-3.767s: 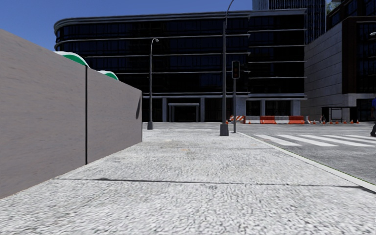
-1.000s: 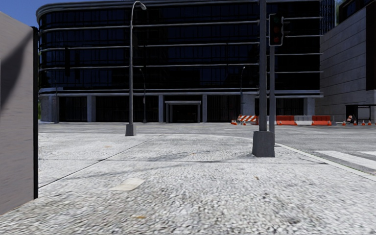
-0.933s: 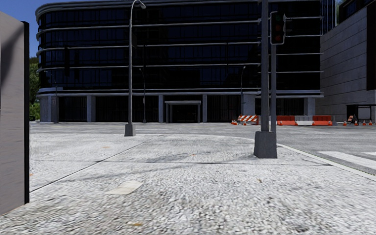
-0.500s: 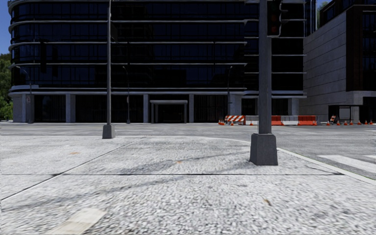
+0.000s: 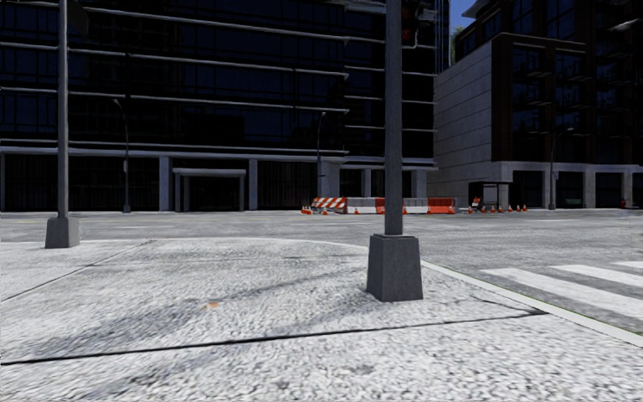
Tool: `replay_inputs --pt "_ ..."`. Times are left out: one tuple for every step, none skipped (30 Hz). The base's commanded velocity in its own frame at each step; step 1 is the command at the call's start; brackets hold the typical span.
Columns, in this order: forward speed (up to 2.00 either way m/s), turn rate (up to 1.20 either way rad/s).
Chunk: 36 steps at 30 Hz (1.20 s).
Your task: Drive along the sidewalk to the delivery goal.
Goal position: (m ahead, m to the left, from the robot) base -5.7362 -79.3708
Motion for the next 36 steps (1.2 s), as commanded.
replay_inputs --pt "1.5 -0.98" --pt "1.5 -0.99" --pt "1.5 -0.99" --pt "1.5 -0.99" --pt "1.5 -0.99" --pt "1.5 -0.99" --pt "1.5 -0.99" --pt "1.5 -0.99" --pt "1.5 -0.99" --pt "1.5 -0.99" --pt "1.5 -0.99" --pt "1.5 -0.99" --pt "1.5 -0.99" --pt "1.5 -0.99" --pt "1.5 -0.99" --pt "1.5 -0.99" --pt "1.5 -0.99" --pt "1.5 -0.99" --pt "1.5 -0.99" --pt "1.5 -0.99" --pt "1.5 -0.99" --pt "1.5 -0.99" --pt "1.5 -0.99" --pt "1.5 -0.99" --pt "1.5 -0.99" --pt "1.5 -0.99" --pt "1.5 -0.99" --pt "1.5 -0.99" --pt "1.5 -0.99" --pt "1.5 -0.99" --pt "1.5 -0.99" --pt "1.5 -0.99" --pt "1.5 -0.99" --pt "1.5 -0.99" --pt "1.5 -0.99" --pt "1.5 -0.99"
